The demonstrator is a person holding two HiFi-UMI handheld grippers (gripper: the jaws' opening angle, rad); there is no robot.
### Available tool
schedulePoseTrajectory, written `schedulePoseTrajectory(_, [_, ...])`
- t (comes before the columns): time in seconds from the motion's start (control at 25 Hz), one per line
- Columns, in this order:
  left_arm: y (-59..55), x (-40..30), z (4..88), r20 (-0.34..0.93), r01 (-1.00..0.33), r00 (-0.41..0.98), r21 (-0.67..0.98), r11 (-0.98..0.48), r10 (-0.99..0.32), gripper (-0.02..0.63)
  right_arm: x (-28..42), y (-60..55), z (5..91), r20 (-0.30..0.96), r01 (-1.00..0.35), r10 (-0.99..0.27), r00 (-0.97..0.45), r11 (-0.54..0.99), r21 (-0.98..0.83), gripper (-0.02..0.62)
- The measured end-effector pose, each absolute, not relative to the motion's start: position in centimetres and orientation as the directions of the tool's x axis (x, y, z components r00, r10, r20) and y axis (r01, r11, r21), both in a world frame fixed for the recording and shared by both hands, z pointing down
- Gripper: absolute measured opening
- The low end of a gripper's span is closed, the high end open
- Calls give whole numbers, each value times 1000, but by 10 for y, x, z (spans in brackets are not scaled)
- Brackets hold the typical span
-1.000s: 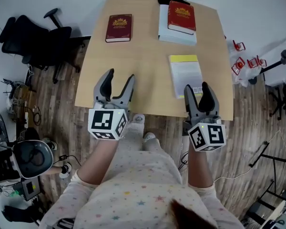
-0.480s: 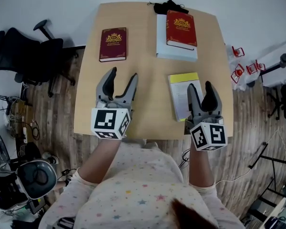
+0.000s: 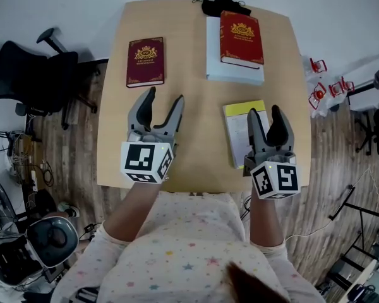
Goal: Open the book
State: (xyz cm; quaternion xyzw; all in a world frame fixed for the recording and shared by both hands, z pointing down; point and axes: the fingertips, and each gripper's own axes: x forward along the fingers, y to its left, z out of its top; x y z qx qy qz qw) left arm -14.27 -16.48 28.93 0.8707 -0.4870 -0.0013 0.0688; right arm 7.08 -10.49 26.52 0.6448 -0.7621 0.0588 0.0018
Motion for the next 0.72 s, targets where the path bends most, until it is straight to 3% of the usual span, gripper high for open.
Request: schedulePoseTrajectory(0.72, [-167, -103, 302, 73, -885, 457, 135, -446, -886, 253, 102, -119, 290, 140, -956, -947, -289, 278, -94, 241])
